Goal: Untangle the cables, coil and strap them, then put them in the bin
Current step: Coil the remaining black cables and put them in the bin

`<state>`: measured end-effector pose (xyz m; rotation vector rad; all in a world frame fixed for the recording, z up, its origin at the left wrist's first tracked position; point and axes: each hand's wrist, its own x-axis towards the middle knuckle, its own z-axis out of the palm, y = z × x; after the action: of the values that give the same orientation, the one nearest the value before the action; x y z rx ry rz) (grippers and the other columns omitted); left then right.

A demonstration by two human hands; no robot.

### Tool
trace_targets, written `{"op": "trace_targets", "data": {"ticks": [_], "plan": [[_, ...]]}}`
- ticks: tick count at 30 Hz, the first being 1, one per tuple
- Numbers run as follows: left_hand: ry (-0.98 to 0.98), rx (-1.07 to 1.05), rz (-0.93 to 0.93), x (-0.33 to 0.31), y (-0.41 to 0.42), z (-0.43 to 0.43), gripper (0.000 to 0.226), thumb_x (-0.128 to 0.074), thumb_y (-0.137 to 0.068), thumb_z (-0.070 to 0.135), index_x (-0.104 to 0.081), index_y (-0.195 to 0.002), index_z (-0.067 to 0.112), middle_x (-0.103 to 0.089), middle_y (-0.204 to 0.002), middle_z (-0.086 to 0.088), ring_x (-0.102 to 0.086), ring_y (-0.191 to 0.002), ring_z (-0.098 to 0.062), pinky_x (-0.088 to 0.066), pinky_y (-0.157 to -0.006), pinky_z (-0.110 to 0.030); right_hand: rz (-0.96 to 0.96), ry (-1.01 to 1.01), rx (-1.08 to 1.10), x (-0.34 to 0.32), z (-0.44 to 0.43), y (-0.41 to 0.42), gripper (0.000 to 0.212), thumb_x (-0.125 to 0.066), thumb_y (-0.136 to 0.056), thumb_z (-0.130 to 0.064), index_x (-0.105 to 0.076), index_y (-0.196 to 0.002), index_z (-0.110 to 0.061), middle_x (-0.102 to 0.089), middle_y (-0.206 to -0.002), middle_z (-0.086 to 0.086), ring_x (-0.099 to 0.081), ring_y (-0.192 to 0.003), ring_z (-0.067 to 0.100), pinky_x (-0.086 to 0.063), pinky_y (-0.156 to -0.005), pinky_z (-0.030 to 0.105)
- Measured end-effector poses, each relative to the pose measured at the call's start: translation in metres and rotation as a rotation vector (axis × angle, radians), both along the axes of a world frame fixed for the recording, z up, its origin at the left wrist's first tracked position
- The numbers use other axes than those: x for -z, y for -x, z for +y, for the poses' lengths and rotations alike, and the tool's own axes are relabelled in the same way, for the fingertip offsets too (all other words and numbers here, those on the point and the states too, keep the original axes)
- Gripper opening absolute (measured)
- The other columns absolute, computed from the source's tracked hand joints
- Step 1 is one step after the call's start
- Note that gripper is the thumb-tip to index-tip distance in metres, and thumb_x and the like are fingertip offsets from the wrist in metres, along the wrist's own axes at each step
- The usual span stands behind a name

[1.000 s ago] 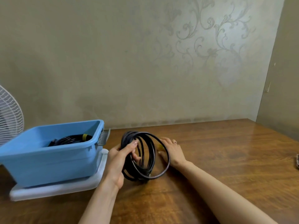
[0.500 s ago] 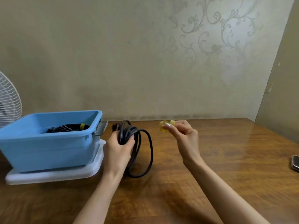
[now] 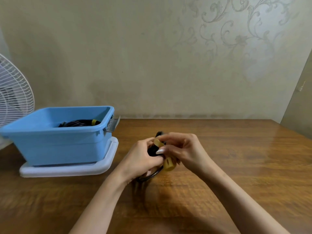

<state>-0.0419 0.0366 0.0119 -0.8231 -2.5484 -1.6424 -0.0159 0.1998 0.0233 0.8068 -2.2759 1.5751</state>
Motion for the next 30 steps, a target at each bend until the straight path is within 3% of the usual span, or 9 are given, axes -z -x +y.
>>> {"op": "trace_targets", "data": {"ticks": [3, 6, 8, 10, 14, 20, 24, 27, 30], "plan": [[-0.083, 0.145, -0.091, 0.001, -0.003, -0.003, 0.028, -0.06, -0.068, 0.028, -0.054, -0.083, 0.005, -0.056, -0.06, -0.015, -0.052, -0.049, -0.022, -0.041, -0.05, -0.031, -0.059, 0.072, 0.06, 0.002, 0.001, 0.003, 0.021, -0.074, -0.079, -0.003, -0.06, -0.09, -0.015, -0.07, -0.067, 0.005, -0.064, -0.055, 0.007, -0.045, -0.05, 0.018], [-0.2, 0.264, -0.193, 0.0, -0.006, -0.003, 0.028, -0.058, -0.078, 0.043, -0.053, -0.078, 0.016, -0.048, -0.055, -0.004, -0.039, -0.043, -0.013, -0.032, -0.043, -0.022, -0.024, 0.031, 0.194, 0.004, 0.002, 0.006, 0.024, -0.078, -0.075, -0.015, -0.057, -0.084, -0.015, -0.068, -0.064, 0.007, -0.06, -0.05, 0.007, -0.044, -0.046, 0.022], [-0.245, 0.254, -0.218, -0.001, -0.007, 0.001, 0.034, -0.053, -0.089, 0.05, -0.054, -0.072, 0.021, -0.045, -0.054, -0.002, -0.037, -0.042, -0.012, -0.032, -0.041, -0.02, 0.003, 0.017, 0.263, 0.006, 0.002, 0.006, 0.031, -0.078, -0.07, -0.032, -0.055, -0.085, -0.018, -0.068, -0.065, 0.011, -0.057, -0.046, 0.013, -0.042, -0.043, 0.025], [-0.275, 0.177, -0.221, 0.0, -0.007, 0.005, 0.043, -0.047, -0.094, 0.05, -0.049, -0.073, 0.012, -0.043, -0.05, -0.002, -0.036, -0.04, -0.012, -0.031, -0.038, -0.018, 0.033, 0.037, 0.276, 0.009, -0.001, 0.006, 0.035, -0.074, -0.069, -0.038, -0.053, -0.088, -0.018, -0.067, -0.065, 0.013, -0.055, -0.045, 0.019, -0.042, -0.042, 0.027], [-0.306, 0.106, -0.199, 0.0, -0.004, 0.005, 0.051, -0.045, -0.094, 0.04, -0.049, -0.086, -0.01, -0.044, -0.049, -0.005, -0.035, -0.038, -0.014, -0.029, -0.036, -0.017, 0.081, 0.085, 0.266, 0.017, -0.011, 0.005, 0.028, -0.073, -0.082, -0.014, -0.048, -0.093, -0.018, -0.066, -0.064, 0.014, -0.057, -0.05, 0.025, -0.044, -0.047, 0.032], [-0.456, 0.006, -0.258, -0.001, -0.002, 0.0, 0.037, -0.049, -0.093, 0.04, -0.057, -0.085, 0.005, -0.048, -0.049, 0.001, -0.034, -0.035, -0.007, -0.026, -0.038, -0.016, -0.023, 0.265, 0.14, 0.014, -0.015, 0.0, 0.024, -0.07, -0.083, -0.003, -0.05, -0.094, -0.011, -0.07, -0.074, 0.009, -0.068, -0.068, 0.02, -0.053, -0.06, 0.03], [-0.659, -0.036, -0.396, -0.004, 0.001, -0.003, 0.034, -0.055, -0.089, 0.038, -0.053, -0.074, 0.007, -0.038, -0.049, -0.002, -0.032, -0.033, -0.007, -0.029, -0.037, -0.016, -0.246, 0.299, 0.07, 0.01, -0.012, 0.004, 0.024, -0.074, -0.075, -0.005, -0.054, -0.088, -0.002, -0.072, -0.07, 0.008, -0.069, -0.064, 0.02, -0.053, -0.052, 0.023], [-0.713, 0.062, -0.446, -0.004, -0.001, 0.0, 0.035, -0.052, -0.092, 0.037, -0.056, -0.079, 0.004, -0.055, -0.066, -0.008, -0.032, -0.034, -0.005, -0.029, -0.037, -0.016, -0.288, 0.192, 0.145, 0.016, -0.011, 0.008, 0.018, -0.075, -0.076, -0.005, -0.057, -0.082, -0.005, -0.074, -0.075, 0.01, -0.07, -0.062, 0.018, -0.053, -0.051, 0.022], [-0.654, 0.094, -0.378, -0.002, -0.003, 0.0, 0.036, -0.047, -0.095, 0.038, -0.056, -0.076, 0.008, -0.053, -0.07, -0.008, -0.033, -0.036, -0.006, -0.031, -0.04, -0.017, -0.031, -0.128, 0.328, 0.026, -0.008, 0.014, 0.015, -0.075, -0.079, -0.006, -0.065, -0.08, -0.016, -0.072, -0.074, -0.001, -0.07, -0.071, 0.007, -0.056, -0.061, 0.02]]}}
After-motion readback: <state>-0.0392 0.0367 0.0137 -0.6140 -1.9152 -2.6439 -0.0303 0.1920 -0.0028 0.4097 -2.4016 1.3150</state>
